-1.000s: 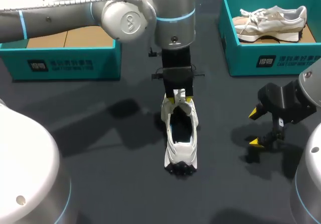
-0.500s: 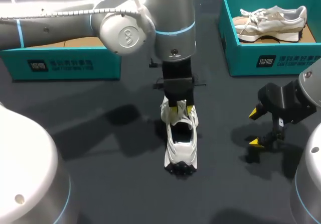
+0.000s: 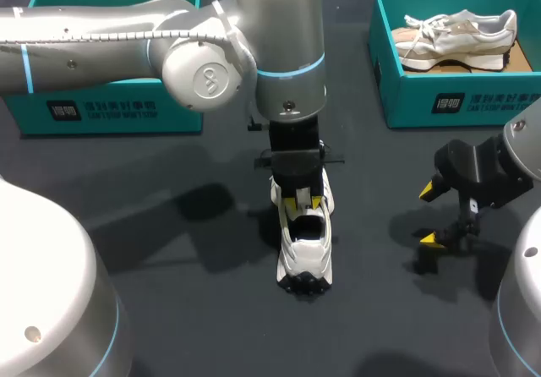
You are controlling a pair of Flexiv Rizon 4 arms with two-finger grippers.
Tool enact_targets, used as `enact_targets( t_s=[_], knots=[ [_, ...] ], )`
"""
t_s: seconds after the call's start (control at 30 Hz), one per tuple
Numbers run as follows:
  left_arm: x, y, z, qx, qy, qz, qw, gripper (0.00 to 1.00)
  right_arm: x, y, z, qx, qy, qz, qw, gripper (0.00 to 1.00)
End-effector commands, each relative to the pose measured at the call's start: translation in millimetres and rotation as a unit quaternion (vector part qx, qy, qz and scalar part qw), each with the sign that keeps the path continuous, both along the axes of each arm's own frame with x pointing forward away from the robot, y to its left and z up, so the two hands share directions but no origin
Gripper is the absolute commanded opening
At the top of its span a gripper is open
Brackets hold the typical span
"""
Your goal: Take the shoe out of the shoebox, open the shoe tongue, remove and reinsert the insole, then place the shoe into the shoebox
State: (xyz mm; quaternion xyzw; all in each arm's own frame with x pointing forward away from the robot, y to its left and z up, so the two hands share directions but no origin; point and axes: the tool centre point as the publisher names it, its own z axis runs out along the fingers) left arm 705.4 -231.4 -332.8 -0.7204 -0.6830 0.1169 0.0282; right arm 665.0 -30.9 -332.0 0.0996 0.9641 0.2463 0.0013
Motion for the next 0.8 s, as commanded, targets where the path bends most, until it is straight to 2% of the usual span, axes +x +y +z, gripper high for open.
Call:
enact_targets(
  t_s=[0.03, 0.17, 0.33, 0.4, 0.53, 0.63, 0.67, 0.7, 0.8],
  knots=[
    [-11.0, 3, -14, -0.008, 0.008, 0.006, 1.000, 0.31, -1.9, 0, 1, -0.001, -0.001, 0.000, 1.000, 1.00],
    [-18.0, 10, -5, -0.021, 0.001, 0.020, 1.000, 0.31, -1.9, 0, 1, -0.001, -0.001, 0.000, 1.000, 1.00],
    [-22.8, 17, 35, -0.047, -0.024, 0.026, 0.998, 0.37, -1.9, 0, 1, -0.001, -0.001, 0.000, 1.000, 1.00],
    [-21.5, 16, 50, -0.047, -0.027, 0.041, 0.998, 0.37, -1.9, 0, 1, -0.001, -0.001, 0.000, 1.000, 1.00],
    [-23.2, 16, 73, -0.037, -0.020, 0.104, 0.994, 0.40, -1.9, 0, 1, -0.001, -0.001, 0.000, 1.000, 1.00],
    [-24.3, 16, 84, -0.024, 0.010, 0.192, 0.981, 0.36, -1.9, 0, 1, -0.001, -0.001, 0.000, 1.000, 1.00],
    [-27.2, 17, 89, -0.013, 0.017, 0.221, 0.975, 0.79, -1.9, 0, 1, -0.001, -0.001, 0.000, 1.000, 1.00],
    [-30.8, 19, 94, -0.011, -0.002, 0.227, 0.974, 1.00, -1.9, 0, 1, -0.001, -0.001, 0.000, 1.000, 1.00],
    [-30.8, 19, 94, -0.011, -0.002, 0.227, 0.974, 1.00, -1.9, 0, 1, -0.001, -0.001, 0.000, 1.000, 1.00]
  ],
)
